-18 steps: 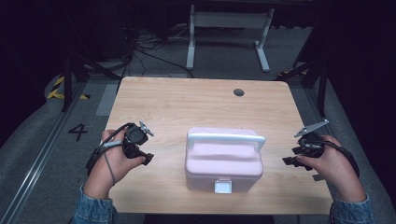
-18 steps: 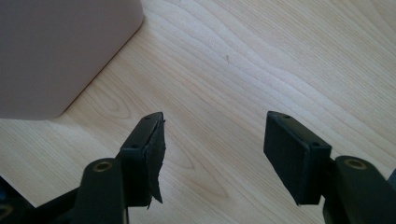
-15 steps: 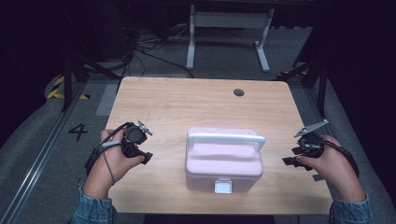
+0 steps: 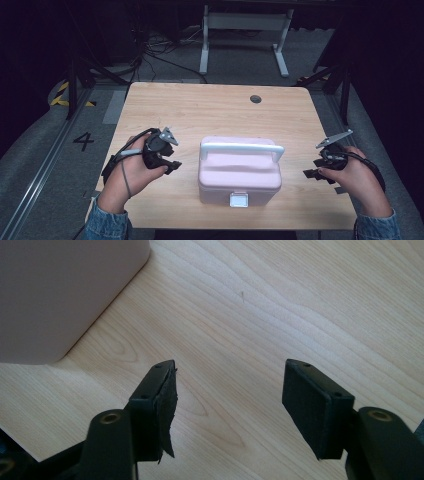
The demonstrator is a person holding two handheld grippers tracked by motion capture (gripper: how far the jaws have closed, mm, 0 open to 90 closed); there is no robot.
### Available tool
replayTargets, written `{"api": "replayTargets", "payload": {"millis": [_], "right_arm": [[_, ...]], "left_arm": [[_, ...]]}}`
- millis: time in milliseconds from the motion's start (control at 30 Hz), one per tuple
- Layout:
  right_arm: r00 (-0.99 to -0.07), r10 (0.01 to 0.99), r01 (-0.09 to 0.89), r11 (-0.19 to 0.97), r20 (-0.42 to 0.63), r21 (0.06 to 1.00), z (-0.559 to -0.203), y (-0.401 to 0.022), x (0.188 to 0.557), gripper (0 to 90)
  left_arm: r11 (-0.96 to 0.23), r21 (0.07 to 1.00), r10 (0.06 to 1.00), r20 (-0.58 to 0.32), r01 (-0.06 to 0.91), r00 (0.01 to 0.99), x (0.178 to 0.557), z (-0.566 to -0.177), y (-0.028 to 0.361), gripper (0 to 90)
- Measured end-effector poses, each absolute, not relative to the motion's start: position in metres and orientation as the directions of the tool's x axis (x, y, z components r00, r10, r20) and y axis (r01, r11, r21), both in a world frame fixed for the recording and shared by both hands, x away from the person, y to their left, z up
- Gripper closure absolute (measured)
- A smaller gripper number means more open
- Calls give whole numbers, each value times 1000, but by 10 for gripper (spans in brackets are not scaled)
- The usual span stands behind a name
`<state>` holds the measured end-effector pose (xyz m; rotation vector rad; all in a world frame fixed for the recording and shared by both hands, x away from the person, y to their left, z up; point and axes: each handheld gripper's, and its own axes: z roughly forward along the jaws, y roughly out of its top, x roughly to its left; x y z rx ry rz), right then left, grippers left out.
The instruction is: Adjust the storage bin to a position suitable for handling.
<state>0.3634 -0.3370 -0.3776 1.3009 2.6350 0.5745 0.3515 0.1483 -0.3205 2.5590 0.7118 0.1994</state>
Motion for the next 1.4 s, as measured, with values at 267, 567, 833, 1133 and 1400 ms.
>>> {"api": "replayTargets", "payload": {"millis": [267,567,833,1133,1400], "right_arm": [[-608,793,738,544,44,399,-379,-341,357,395],[-609,791,738,535,64,411,-380,-342,353,405],[-608,791,739,532,69,413,-382,-344,350,405],[-605,792,744,529,77,409,-383,-345,349,406],[-608,790,744,531,79,405,-384,-344,349,405]], "left_arm": [[-755,516,473,2,404,881,349,-309,136,501],[-759,559,417,21,335,909,350,-304,125,430],[-720,648,334,11,248,942,356,-308,110,416],[-704,687,271,28,179,962,367,-308,90,476],[-743,647,233,8,172,972,373,-308,76,731]]}}
